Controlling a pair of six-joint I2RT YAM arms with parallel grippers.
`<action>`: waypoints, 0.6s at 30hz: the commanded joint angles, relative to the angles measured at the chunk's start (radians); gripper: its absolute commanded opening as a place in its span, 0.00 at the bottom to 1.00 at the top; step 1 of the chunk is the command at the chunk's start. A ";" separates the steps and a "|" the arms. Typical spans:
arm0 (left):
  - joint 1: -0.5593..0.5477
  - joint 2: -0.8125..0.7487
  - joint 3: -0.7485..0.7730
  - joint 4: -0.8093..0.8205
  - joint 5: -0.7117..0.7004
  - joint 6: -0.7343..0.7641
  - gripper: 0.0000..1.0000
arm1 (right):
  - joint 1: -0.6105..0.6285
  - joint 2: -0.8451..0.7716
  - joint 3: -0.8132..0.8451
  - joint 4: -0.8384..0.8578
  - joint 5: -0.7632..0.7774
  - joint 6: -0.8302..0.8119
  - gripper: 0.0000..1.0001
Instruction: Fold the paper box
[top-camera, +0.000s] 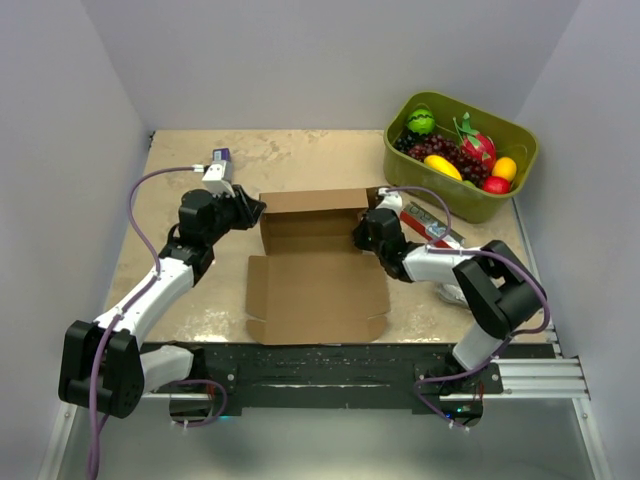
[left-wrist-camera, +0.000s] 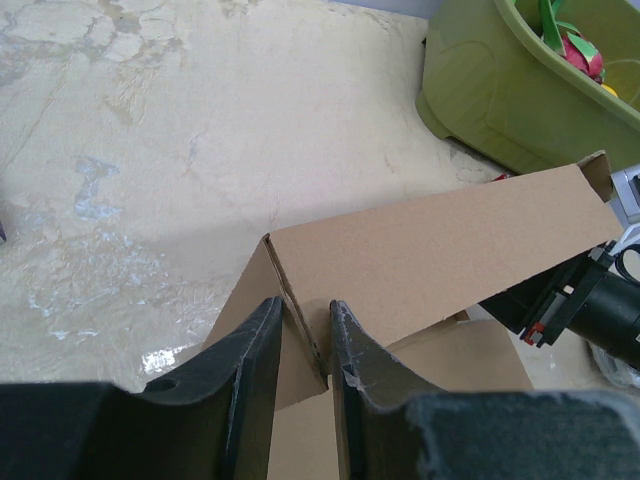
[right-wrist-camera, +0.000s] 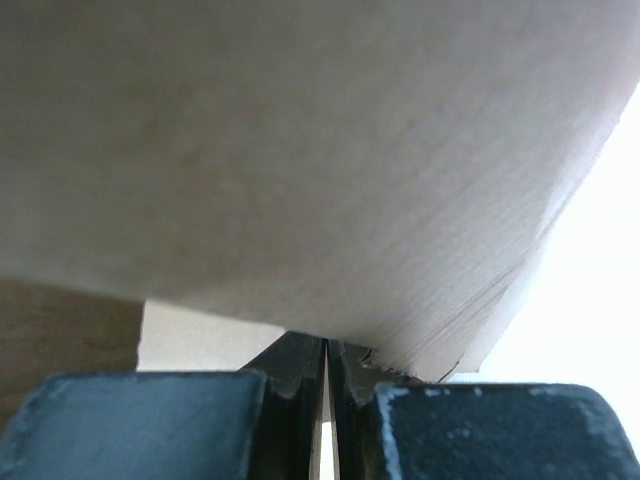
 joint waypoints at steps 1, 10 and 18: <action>-0.018 0.042 -0.037 -0.241 0.010 0.054 0.30 | 0.018 0.010 -0.051 -0.213 0.033 0.028 0.06; -0.020 0.042 -0.035 -0.242 0.006 0.057 0.30 | 0.021 -0.216 0.032 -0.349 -0.019 -0.021 0.35; -0.020 0.035 -0.032 -0.247 -0.005 0.062 0.30 | 0.009 -0.478 0.207 -0.658 -0.071 -0.150 0.73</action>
